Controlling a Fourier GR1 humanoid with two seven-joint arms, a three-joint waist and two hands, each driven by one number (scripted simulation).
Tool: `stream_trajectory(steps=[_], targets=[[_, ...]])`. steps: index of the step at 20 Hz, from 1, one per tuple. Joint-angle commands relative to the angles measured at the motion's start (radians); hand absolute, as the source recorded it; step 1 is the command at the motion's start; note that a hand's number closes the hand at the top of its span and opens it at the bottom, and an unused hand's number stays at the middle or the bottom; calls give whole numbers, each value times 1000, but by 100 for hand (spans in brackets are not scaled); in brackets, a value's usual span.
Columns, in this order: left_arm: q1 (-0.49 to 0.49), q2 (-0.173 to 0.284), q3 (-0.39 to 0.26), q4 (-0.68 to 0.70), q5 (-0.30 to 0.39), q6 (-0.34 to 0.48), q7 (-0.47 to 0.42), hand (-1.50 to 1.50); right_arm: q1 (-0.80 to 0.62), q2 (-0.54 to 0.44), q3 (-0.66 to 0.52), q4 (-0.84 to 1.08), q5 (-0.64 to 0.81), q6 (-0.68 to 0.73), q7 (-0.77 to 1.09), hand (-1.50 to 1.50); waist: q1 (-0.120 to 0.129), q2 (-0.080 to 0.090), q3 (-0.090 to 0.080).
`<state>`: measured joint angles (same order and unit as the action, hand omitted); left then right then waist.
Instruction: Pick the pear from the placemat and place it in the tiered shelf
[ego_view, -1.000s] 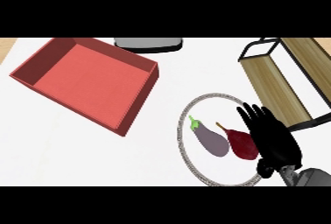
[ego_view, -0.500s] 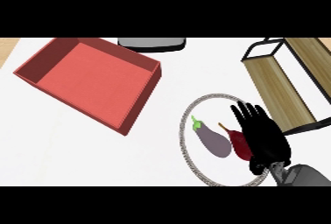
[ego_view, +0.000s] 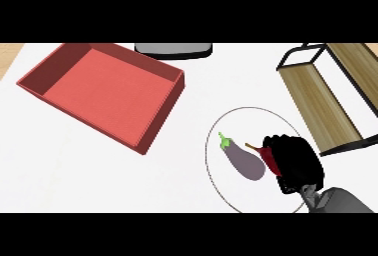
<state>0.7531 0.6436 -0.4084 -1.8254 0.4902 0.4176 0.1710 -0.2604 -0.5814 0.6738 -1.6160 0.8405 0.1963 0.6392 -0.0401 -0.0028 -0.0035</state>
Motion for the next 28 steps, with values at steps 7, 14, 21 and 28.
stream_trajectory(steps=[7, 14, 21, 28], targets=[[-271, 17, 150, -50, -44, 4, -126, 0, -45, 10, 23, 32, 61, -32, -33, 150, -21, -7, 0], [-260, 38, 155, -62, -27, 22, -115, 0, -76, 16, 25, -39, 99, -84, -53, 150, -43, -18, 1], [-159, 37, 108, -71, -13, 50, -118, 0, -134, 134, -324, 129, 47, -155, 364, 150, -76, -16, 3], [-203, 52, 124, -81, -14, 55, -137, 0, -290, 237, -462, 158, 121, -217, 615, 150, -41, -21, -4]])
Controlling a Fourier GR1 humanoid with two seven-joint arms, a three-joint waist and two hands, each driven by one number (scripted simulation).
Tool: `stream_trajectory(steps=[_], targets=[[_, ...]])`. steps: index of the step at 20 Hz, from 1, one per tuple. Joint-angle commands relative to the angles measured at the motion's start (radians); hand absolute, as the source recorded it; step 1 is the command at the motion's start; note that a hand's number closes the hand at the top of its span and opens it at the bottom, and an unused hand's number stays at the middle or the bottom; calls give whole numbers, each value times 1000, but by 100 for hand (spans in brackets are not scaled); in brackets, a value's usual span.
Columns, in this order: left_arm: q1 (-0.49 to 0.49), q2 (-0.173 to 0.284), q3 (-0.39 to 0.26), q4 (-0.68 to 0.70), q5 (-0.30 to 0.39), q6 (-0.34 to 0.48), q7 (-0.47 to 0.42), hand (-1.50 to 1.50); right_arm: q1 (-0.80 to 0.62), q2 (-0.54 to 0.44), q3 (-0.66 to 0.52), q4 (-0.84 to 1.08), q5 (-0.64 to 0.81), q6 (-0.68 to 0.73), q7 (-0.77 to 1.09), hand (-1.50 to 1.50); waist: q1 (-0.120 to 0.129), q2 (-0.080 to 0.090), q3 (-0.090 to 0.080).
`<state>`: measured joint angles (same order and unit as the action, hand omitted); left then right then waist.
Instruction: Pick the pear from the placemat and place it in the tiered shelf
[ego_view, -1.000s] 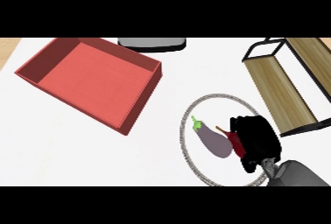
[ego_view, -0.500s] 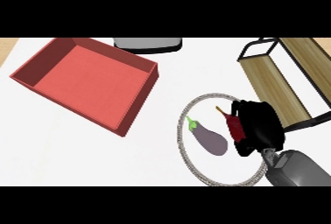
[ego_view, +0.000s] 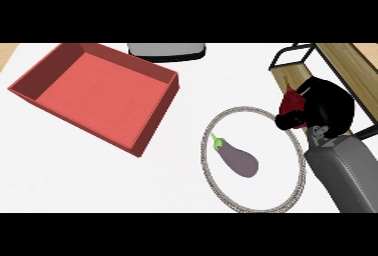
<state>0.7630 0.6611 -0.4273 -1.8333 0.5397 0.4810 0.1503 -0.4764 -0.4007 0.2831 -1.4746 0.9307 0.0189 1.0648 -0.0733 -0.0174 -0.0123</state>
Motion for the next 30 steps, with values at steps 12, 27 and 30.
stream_trajectory(steps=[12, 27, 30], targets=[[-240, 54, 128, -52, -56, 4, -114, 0, -337, 138, -245, -13, 249, -64, 267, 150, -2, -19, 1], [-265, 65, 111, -42, -37, 30, -113, 0, -545, 147, -376, 114, 530, 89, 248, 150, -11, -16, -1], [-273, 77, 106, -50, -35, 32, -108, 0, -594, 142, -405, 149, 565, 135, 230, 150, -12, -11, 0]])
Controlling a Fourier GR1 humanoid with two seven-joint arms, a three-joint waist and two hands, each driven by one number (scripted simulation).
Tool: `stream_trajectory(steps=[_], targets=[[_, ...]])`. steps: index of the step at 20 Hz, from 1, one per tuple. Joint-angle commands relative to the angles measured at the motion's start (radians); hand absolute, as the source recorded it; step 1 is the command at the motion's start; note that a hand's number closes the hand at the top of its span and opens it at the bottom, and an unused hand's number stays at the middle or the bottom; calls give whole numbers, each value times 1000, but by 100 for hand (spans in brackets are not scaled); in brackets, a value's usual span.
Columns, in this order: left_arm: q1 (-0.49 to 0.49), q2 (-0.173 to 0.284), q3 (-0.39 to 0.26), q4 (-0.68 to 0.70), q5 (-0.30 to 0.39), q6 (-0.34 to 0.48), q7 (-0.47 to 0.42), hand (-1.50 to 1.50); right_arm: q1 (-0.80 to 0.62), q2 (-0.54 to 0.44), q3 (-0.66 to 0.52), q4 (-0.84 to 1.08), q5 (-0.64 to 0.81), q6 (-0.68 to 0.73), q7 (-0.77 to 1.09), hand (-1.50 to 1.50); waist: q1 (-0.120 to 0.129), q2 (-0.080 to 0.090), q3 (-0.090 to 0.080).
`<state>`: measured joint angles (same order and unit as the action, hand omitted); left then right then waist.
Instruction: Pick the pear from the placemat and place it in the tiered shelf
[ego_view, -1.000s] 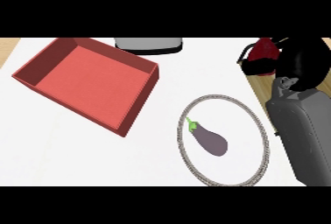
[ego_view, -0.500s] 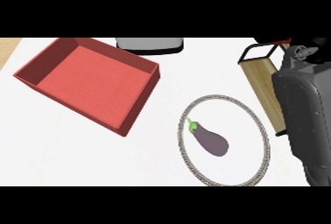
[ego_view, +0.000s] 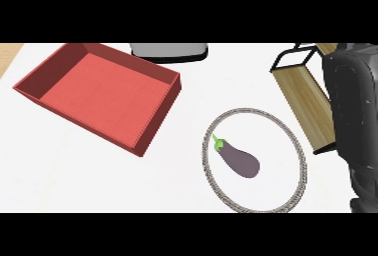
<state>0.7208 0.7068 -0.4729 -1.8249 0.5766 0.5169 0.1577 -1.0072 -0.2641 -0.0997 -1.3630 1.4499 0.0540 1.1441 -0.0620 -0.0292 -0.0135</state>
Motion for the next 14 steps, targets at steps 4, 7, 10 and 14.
stream_trajectory(steps=[4, 7, 10, 14], targets=[[-238, 22, 153, -41, -59, -6, -133, 0, -94, -1, -78, 67, 79, 121, 135, 150, -21, 1, 2], [-249, 30, 148, -56, -65, 8, -132, 0, -127, -14, -105, 107, 127, 144, 131, 150, -19, 8, 3], [-239, 35, 141, -61, -57, 3, -141, 0, -122, -24, -131, 131, 159, 160, 108, 150, -27, 9, 4], [-241, 54, 154, -54, -37, -5, -139, 0, -134, -34, -178, 161, 187, 176, 87, 150, -22, 12, 6]])
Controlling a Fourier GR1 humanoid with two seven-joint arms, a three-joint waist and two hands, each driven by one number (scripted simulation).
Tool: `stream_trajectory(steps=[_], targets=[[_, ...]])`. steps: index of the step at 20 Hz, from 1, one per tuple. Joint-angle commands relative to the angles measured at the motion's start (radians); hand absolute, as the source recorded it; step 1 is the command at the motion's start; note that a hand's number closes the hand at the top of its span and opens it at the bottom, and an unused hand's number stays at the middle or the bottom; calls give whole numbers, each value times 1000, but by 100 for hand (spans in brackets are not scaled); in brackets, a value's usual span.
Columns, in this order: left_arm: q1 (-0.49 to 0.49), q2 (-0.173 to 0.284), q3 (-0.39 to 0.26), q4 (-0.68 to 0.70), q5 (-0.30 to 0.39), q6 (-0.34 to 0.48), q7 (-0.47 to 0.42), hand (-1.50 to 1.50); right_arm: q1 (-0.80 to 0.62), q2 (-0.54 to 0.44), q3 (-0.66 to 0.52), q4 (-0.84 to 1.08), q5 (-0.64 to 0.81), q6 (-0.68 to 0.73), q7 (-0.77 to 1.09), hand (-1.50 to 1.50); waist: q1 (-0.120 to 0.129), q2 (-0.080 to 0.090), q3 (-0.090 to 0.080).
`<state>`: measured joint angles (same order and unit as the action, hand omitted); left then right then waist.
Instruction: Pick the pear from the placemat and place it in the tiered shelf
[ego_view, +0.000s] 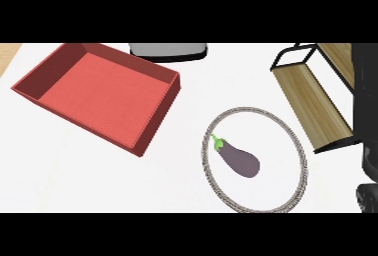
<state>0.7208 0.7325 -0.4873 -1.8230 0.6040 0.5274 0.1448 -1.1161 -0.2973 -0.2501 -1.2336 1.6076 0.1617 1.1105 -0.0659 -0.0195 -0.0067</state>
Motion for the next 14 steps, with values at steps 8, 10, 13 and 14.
stream_trajectory(steps=[8, 10, 13, 14], targets=[[-259, 20, 158, -45, -47, -9, -139, 0, -34, -18, -139, 38, 49, 32, 80, 150, -16, 6, 3], [-253, 45, 170, -53, -45, -9, -142, 0, -19, -14, -163, 35, 52, 21, 70, 150, -23, 5, 5], [-251, 30, 162, -44, -40, 9, -149, 0, -7, -41, -208, 18, 81, -16, 89, 150, -28, 5, 5], [-247, 35, 155, -41, -47, 13, -152, 0, 2, -51, -233, 22, 84, -26, 90, 150, -27, 9, 6]])
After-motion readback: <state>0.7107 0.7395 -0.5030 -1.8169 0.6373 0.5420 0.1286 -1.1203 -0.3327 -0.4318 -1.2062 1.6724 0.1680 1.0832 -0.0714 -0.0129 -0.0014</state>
